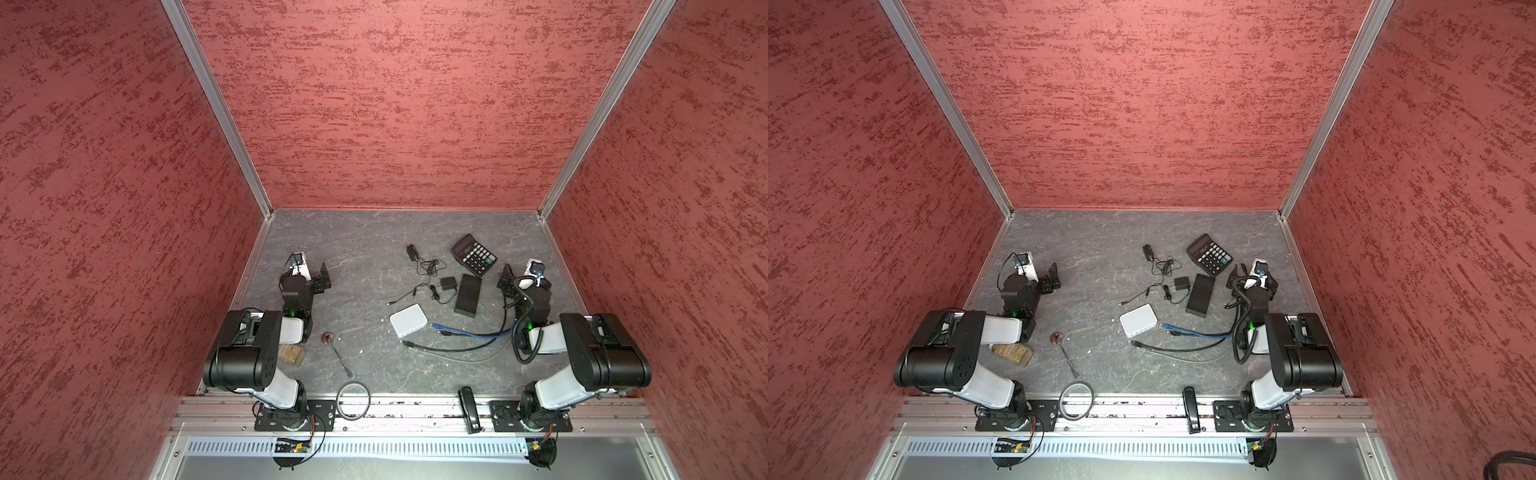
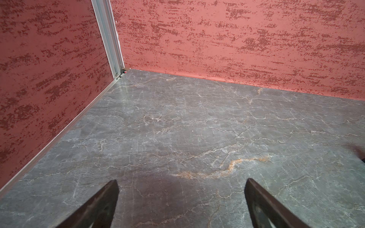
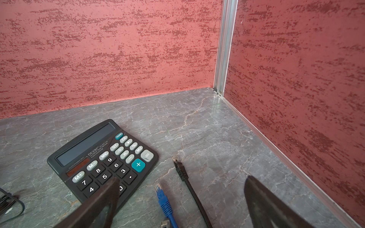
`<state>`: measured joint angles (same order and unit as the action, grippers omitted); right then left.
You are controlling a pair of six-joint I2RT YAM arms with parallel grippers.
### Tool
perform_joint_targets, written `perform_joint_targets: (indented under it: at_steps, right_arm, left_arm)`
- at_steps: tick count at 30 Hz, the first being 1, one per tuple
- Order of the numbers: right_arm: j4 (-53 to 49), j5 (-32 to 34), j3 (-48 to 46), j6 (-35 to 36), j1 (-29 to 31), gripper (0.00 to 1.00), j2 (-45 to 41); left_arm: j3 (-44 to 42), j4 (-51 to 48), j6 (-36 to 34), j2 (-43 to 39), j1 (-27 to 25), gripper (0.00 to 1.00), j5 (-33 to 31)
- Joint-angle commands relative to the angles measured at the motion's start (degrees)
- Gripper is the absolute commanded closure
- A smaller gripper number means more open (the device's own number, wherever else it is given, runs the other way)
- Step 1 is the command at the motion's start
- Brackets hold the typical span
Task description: Insert the plug into the switch port
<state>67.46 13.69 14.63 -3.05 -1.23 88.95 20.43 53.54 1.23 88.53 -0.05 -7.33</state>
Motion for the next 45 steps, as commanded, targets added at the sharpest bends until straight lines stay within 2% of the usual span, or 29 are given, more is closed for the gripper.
perform_joint_targets:
  at_steps: [1,11,15,19,25,27,32,39,45]
  right_arm:
    - [1.2,-0.1,0.5,-0.6,-0.3,0.01,-0.1]
    - [1.5,-0.1,0.3,-0.6,-0.3,0.01,-0.2]
    - [-2.5,-1.1,0.0,-0.1,-0.3,0.01,-5.3]
    - [-17.3,-1.3,4.0,-1.8,-0.3,0.01,-13.1]
    - [-42.9,-0.2,12.8,-9.0,-0.2,0.01,-17.7]
    - [-52.7,0.1,16.8,-11.9,-0.2,0.01,-17.9]
    - [-63.7,-7.2,20.8,-18.1,0.2,0.01,-18.5]
    - [-75.4,-11.2,24.6,-23.4,4.7,0.08,-18.5]
    - [-79.7,-11.7,26.7,-25.9,13.7,0.14,-17.3]
  left_arm:
    - [0.4,-0.4,-0.4,-0.5,0.2,0.01,0.7]
    - [0.2,-0.1,-0.4,-0.5,0.2,0.01,0.7]
    - [0.4,-4.0,-0.1,-4.7,0.1,0.00,-1.0]
    - [3.2,-16.5,0.5,-11.0,0.0,0.00,-2.4]
    - [8.2,-35.0,7.1,-19.7,-2.6,0.00,-6.3]
    - [11.5,-43.7,8.8,-21.3,-5.1,0.00,-7.5]
    - [17.2,-58.7,13.1,-21.7,-15.0,0.01,-11.9]
    - [20.1,-68.2,19.4,-18.3,-28.5,0.01,-13.7]
    - [22.3,-71.3,22.7,-14.3,-36.5,0.00,-14.8]
